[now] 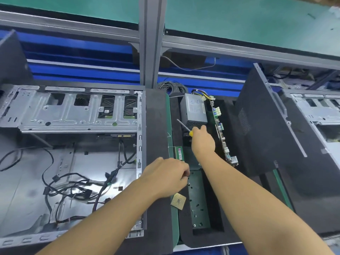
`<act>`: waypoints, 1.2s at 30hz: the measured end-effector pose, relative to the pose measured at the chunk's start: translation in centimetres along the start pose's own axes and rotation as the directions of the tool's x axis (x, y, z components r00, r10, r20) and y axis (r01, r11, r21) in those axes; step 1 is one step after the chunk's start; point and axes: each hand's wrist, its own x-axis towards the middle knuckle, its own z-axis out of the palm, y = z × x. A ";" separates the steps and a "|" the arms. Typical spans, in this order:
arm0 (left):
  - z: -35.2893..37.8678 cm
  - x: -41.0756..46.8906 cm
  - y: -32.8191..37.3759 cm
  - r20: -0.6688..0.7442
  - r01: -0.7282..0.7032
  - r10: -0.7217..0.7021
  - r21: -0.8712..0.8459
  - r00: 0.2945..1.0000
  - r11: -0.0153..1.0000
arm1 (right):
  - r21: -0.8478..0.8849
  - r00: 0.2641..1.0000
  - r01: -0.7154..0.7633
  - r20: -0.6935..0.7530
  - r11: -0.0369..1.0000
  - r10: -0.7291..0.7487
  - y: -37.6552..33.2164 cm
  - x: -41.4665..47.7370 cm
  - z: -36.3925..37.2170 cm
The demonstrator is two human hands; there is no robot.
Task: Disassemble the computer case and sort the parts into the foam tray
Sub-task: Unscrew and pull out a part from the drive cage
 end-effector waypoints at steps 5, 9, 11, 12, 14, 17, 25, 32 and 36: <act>0.2 0.1 -0.1 0.007 -0.011 0.011 0.003 1.000 1.000 | 0.184 0.991 -0.029 0.131 0.982 0.005 1.1 0.6 2.7; 0.3 0.2 -0.1 0.000 -0.020 0.020 0.004 1.000 1.000 | 0.238 0.986 -0.022 0.166 0.971 -0.018 1.0 0.2 2.7; 0.1 0.2 -0.1 -0.024 -0.028 0.027 -0.023 0.999 0.999 | 0.230 0.997 0.001 0.077 0.973 -0.019 1.2 -0.6 2.1; -0.1 0.1 0.0 -0.045 -0.041 0.038 -0.055 0.998 0.998 | 0.250 1.000 0.009 0.010 0.968 -0.012 1.2 -1.2 1.8; -0.7 -0.4 0.2 -0.110 -0.084 0.066 -0.172 0.992 0.982 | 0.382 0.992 0.007 -0.117 0.924 0.041 1.1 -2.7 0.9; -2.1 -1.8 0.2 -0.268 -0.159 0.067 -0.339 0.961 0.927 | 0.664 0.979 0.008 -0.156 0.748 0.128 0.1 -5.2 -1.1; -5.4 -7.6 -4.9 -0.360 -0.001 -0.232 -0.543 0.904 0.840 | 0.943 0.979 0.133 -0.078 0.303 -0.186 -5.4 -12.8 -8.7; -6.5 -13.9 -12.0 -0.162 0.037 -0.484 -0.926 0.860 0.375 | 0.975 0.840 -0.092 0.186 0.204 -0.509 -12.6 -17.3 -11.6; -7.9 -15.2 -13.3 -0.133 -0.118 -0.375 -0.991 0.917 0.062 | 0.954 0.851 0.015 0.145 0.299 -0.504 -16.4 -18.6 -12.0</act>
